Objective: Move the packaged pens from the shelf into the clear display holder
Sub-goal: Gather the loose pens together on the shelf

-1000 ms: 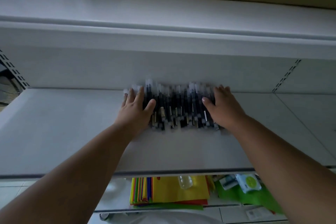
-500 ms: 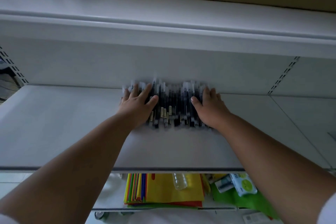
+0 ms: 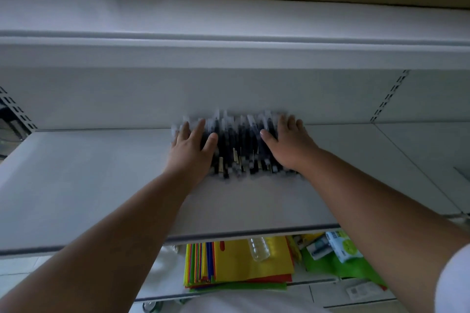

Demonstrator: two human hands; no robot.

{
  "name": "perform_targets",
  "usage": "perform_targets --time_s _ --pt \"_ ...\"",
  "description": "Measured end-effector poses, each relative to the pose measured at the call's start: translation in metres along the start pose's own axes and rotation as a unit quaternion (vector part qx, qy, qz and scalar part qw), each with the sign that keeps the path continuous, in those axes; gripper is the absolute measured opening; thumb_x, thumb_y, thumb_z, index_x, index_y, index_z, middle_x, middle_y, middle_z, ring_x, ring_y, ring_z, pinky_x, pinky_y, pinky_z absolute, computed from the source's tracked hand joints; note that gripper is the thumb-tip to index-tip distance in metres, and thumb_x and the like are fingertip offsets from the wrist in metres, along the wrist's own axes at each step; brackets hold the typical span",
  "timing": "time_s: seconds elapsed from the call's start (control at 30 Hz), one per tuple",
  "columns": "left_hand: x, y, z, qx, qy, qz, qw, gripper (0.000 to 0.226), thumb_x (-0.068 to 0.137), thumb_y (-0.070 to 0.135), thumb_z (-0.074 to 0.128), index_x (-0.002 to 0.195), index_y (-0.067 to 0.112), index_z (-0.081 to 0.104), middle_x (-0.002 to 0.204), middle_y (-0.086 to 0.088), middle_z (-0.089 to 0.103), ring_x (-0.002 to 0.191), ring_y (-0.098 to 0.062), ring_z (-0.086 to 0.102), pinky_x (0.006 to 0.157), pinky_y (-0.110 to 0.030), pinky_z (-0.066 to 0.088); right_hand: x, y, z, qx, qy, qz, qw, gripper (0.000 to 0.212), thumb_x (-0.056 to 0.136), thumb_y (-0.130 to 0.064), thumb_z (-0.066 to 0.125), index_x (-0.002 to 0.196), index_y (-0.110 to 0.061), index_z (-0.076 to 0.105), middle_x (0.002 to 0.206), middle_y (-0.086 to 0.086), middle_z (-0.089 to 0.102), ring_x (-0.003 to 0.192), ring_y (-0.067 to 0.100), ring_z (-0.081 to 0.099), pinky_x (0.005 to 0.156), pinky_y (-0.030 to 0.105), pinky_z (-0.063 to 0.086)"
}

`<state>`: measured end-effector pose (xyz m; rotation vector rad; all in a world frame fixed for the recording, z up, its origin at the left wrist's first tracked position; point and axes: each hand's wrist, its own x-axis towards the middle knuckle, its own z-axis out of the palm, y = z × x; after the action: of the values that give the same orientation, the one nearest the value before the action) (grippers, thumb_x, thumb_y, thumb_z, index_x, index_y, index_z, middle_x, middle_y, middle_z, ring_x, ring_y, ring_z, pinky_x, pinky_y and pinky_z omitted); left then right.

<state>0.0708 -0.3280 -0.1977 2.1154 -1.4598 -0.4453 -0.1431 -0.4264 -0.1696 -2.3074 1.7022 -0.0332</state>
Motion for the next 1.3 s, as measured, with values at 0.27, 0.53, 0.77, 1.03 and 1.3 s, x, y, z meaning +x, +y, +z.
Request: perform_targets --time_s 0.27,0.53,0.77,1.03,1.3 --pt "-0.022 -0.019 -0.026 0.091 -0.112 0.123 0.982 0.112 0.056 0.101 0.019 0.152 0.049 -0.002 0.165 0.000 -0.010 0.149 -0.025 -0.018 0.120 -0.048 0.005 -0.044 -0.018 0.006 -0.053 0.048 -0.171 0.983 0.117 0.068 -0.091 0.029 0.156 -0.021 -0.001 0.164 0.002 -0.011 0.150 0.019 -0.013 0.122 0.040 -0.003" --pt "-0.014 -0.023 -0.022 0.147 -0.085 0.161 0.972 0.093 0.081 0.078 0.046 0.154 0.045 0.000 0.165 -0.001 -0.010 0.150 -0.029 -0.015 0.121 -0.046 0.004 -0.037 -0.030 0.015 -0.050 0.096 -0.213 0.971 0.108 0.074 -0.074 0.060 0.155 -0.014 0.021 0.164 0.004 0.012 0.151 0.019 0.008 0.123 0.040 0.011" --pt "-0.016 -0.023 -0.023 0.161 -0.103 0.166 0.968 0.110 0.065 0.091 0.044 0.153 0.045 -0.005 0.165 -0.003 -0.014 0.149 -0.032 -0.017 0.120 -0.047 0.002 -0.035 -0.022 0.016 -0.046 0.070 -0.227 0.970 0.112 0.068 -0.082 0.054 0.155 -0.019 0.021 0.164 0.001 0.009 0.151 0.016 0.007 0.122 0.038 0.014" --pt "-0.019 -0.023 -0.017 0.175 -0.071 0.163 0.968 0.099 0.074 0.085 0.044 0.154 0.044 0.002 0.166 0.000 -0.004 0.151 -0.030 -0.012 0.120 -0.049 0.010 -0.032 -0.009 0.009 -0.038 0.042 -0.266 0.962 0.115 0.067 -0.076 0.065 0.156 -0.022 0.017 0.164 -0.005 0.002 0.150 0.010 0.001 0.123 0.034 0.010" --pt "-0.027 -0.009 -0.009 0.189 -0.032 0.141 0.971 0.117 0.058 0.095 0.038 0.155 0.040 0.004 0.166 -0.004 0.001 0.151 -0.030 -0.010 0.122 -0.045 0.000 -0.032 0.011 0.006 -0.004 0.082 -0.301 0.950 0.107 0.071 -0.069 0.070 0.154 -0.020 0.026 0.163 -0.005 0.013 0.149 0.009 0.008 0.120 0.025 0.007"
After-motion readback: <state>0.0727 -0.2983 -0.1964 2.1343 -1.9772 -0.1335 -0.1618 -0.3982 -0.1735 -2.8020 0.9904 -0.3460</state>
